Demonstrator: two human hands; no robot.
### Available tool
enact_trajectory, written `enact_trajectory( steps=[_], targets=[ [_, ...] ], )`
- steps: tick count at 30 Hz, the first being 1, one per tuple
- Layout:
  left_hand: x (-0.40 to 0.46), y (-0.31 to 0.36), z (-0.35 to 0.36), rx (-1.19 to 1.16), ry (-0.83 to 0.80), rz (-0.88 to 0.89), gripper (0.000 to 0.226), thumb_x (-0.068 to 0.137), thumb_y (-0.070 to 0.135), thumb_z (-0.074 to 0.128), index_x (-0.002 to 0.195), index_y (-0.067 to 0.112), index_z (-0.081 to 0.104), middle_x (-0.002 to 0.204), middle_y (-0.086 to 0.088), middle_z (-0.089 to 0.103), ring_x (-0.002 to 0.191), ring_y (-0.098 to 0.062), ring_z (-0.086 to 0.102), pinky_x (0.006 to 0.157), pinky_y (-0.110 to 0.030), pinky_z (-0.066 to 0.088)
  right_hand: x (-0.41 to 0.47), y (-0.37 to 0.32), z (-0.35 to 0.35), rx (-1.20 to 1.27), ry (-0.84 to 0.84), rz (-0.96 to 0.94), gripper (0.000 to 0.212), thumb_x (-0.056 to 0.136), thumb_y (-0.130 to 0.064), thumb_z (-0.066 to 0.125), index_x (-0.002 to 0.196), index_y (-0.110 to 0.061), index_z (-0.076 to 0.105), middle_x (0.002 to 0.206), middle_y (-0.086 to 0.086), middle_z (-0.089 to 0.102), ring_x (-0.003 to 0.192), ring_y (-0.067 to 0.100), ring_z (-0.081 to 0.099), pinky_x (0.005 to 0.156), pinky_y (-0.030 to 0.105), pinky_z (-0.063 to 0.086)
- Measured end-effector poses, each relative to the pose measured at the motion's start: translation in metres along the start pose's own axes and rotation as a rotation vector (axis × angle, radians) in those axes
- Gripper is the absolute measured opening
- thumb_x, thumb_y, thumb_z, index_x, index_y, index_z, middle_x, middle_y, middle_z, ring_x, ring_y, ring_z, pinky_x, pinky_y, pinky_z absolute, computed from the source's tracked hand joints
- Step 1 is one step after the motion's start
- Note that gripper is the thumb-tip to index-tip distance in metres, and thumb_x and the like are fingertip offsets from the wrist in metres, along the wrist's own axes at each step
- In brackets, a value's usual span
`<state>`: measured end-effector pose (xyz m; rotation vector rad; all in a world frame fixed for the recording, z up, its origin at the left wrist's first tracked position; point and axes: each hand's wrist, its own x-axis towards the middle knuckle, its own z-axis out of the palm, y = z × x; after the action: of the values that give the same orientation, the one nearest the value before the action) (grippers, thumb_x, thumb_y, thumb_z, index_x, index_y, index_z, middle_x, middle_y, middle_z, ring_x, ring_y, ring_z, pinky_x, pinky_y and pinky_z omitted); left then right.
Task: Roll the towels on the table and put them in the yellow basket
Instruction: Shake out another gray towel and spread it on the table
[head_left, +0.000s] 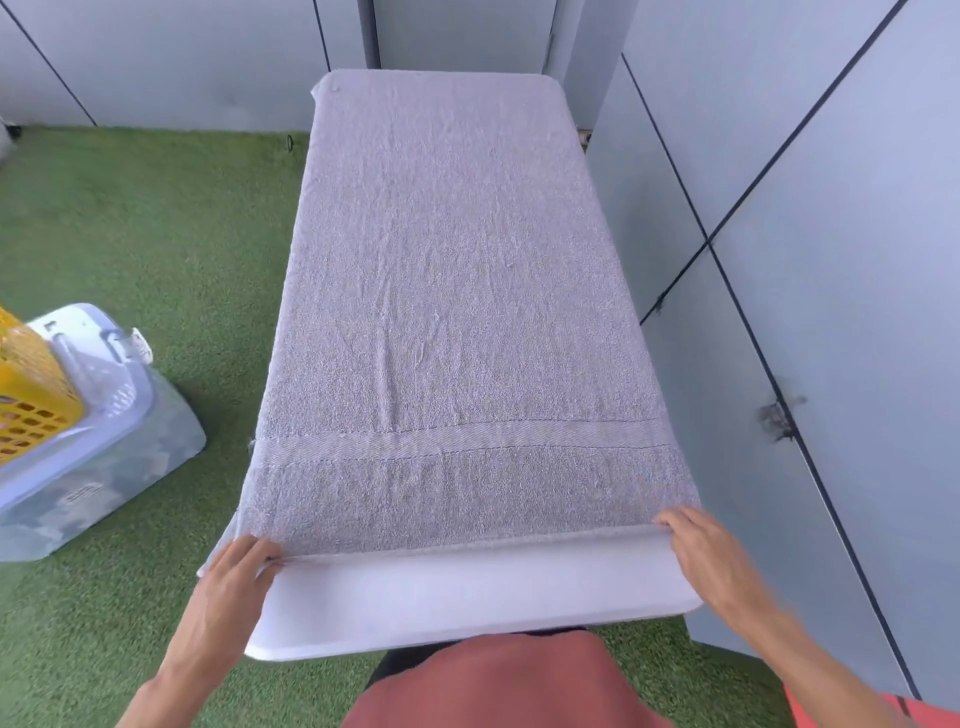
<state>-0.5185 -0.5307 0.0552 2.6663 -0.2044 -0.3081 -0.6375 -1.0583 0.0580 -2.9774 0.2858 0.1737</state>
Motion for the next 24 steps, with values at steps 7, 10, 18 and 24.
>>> enact_trajectory(
  steps=[7, 10, 18, 24],
  targets=[
    [0.034, -0.01, -0.026, -0.096, -0.335, -0.086, 0.02, 0.086, 0.007, 0.067, 0.088, 0.027, 0.07, 0.085, 0.011, 0.069, 0.079, -0.004, 0.063, 0.066, -0.016, 0.043, 0.035, 0.021, -0.035, 0.28, -0.419, 0.098, 0.015, 0.092, -0.012, 0.06, 0.088, -0.025, 0.067, 0.082, -0.007, 0.07, 0.079, 0.012, 0.065, 0.077, 0.034, 0.05],
    [0.043, -0.01, -0.031, -0.155, -0.345, -0.128, 0.018, 0.083, 0.008, 0.072, 0.083, 0.026, 0.069, 0.081, 0.01, 0.069, 0.078, -0.006, 0.064, 0.066, -0.015, 0.043, 0.043, 0.016, -0.037, 0.346, -0.408, 0.198, 0.021, 0.086, -0.013, 0.067, 0.077, -0.032, 0.063, 0.067, -0.011, 0.066, 0.067, 0.006, 0.062, 0.071, 0.033, 0.049],
    [0.003, 0.0, -0.009, 0.139, 0.072, 0.04, 0.022, 0.076, 0.002, 0.075, 0.082, 0.02, 0.065, 0.081, 0.008, 0.054, 0.074, -0.017, 0.053, 0.046, -0.03, 0.046, 0.017, -0.004, -0.02, 0.223, -0.009, 0.253, 0.026, 0.082, -0.011, 0.071, 0.075, -0.029, 0.054, 0.078, -0.012, 0.047, 0.08, 0.016, 0.049, 0.07, 0.033, 0.039],
    [-0.024, -0.008, 0.02, 0.081, 0.169, 0.117, 0.048, 0.07, -0.002, 0.077, 0.111, 0.016, 0.058, 0.114, -0.005, 0.054, 0.1, -0.029, 0.055, 0.062, -0.045, 0.056, -0.008, -0.001, -0.003, 0.29, -0.007, 0.145, 0.037, 0.076, -0.002, 0.066, 0.106, -0.021, 0.059, 0.107, -0.011, 0.05, 0.105, 0.014, 0.044, 0.091, 0.033, 0.04]
  ],
)
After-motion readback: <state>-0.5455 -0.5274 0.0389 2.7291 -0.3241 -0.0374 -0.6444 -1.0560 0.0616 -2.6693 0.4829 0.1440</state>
